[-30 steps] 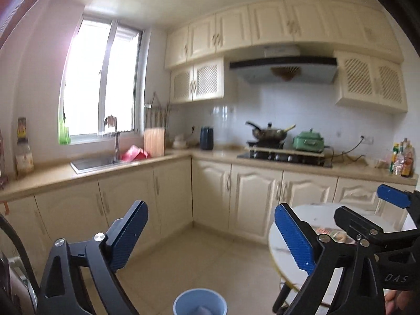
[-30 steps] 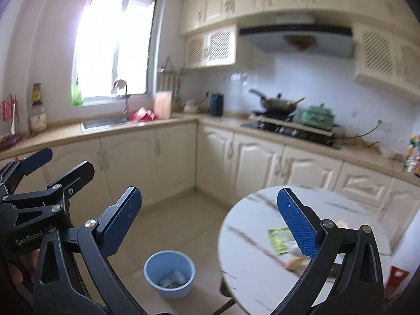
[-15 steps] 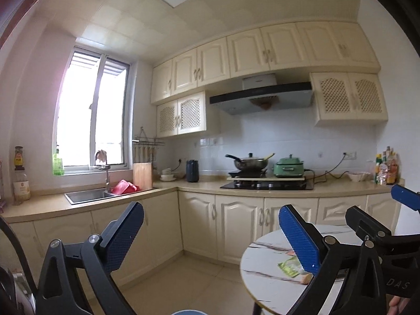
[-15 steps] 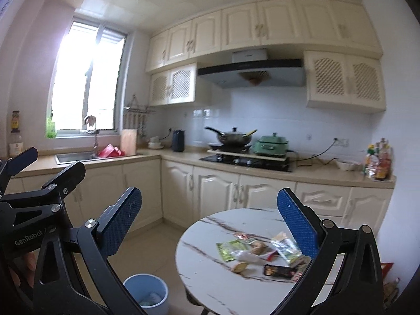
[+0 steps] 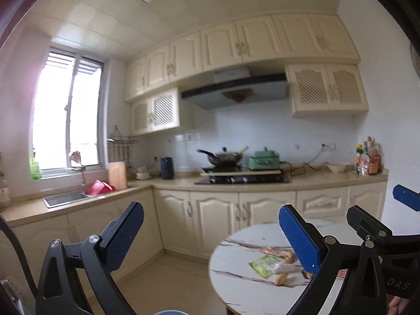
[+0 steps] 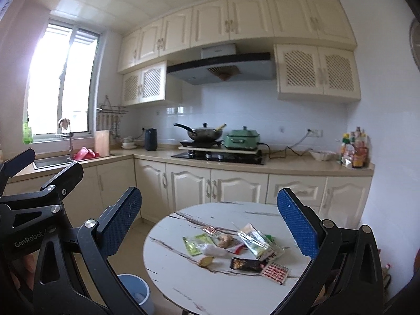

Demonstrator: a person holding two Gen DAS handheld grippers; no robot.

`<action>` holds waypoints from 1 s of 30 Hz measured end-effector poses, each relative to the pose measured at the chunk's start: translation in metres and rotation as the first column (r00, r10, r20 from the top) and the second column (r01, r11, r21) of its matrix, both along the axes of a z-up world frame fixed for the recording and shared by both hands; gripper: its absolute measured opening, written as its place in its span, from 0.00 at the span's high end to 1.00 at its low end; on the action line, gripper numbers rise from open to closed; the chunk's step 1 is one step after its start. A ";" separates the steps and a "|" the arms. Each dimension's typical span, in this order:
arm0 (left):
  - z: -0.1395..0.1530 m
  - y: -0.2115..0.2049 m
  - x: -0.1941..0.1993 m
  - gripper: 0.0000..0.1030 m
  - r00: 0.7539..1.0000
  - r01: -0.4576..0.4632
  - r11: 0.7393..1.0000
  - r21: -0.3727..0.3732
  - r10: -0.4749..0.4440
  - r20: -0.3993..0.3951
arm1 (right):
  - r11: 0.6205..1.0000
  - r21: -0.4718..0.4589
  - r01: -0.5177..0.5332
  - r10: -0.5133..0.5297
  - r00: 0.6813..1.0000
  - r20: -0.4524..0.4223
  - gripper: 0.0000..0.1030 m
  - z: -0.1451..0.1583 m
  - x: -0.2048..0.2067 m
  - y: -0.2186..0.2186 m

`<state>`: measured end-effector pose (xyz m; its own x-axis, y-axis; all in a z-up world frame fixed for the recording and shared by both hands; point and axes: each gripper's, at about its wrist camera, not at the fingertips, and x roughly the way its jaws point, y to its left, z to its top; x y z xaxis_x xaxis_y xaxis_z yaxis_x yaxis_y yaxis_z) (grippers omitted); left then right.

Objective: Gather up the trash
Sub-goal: 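Return both tools toward the table, then grasp the ginger root with the left tool while the right tool grasps the milk carton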

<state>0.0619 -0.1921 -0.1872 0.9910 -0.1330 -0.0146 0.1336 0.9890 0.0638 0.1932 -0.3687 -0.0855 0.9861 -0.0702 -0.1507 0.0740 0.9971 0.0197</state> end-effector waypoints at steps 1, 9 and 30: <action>0.001 -0.004 0.009 0.01 1.000 0.017 1.000 0.005 -0.017 -0.015 | 1.000 0.005 0.008 -0.008 1.000 -0.010 0.00 -0.003 0.003 -0.006; -0.011 -0.034 0.111 0.01 0.953 0.152 0.988 0.019 -0.142 -0.267 | 0.991 0.070 0.110 -0.098 0.982 -0.164 0.00 -0.052 0.042 -0.066; -0.075 -0.096 0.327 0.03 0.688 0.338 0.939 0.059 -0.204 -0.697 | 0.960 0.132 0.246 -0.134 0.820 -0.557 0.00 -0.203 0.143 -0.167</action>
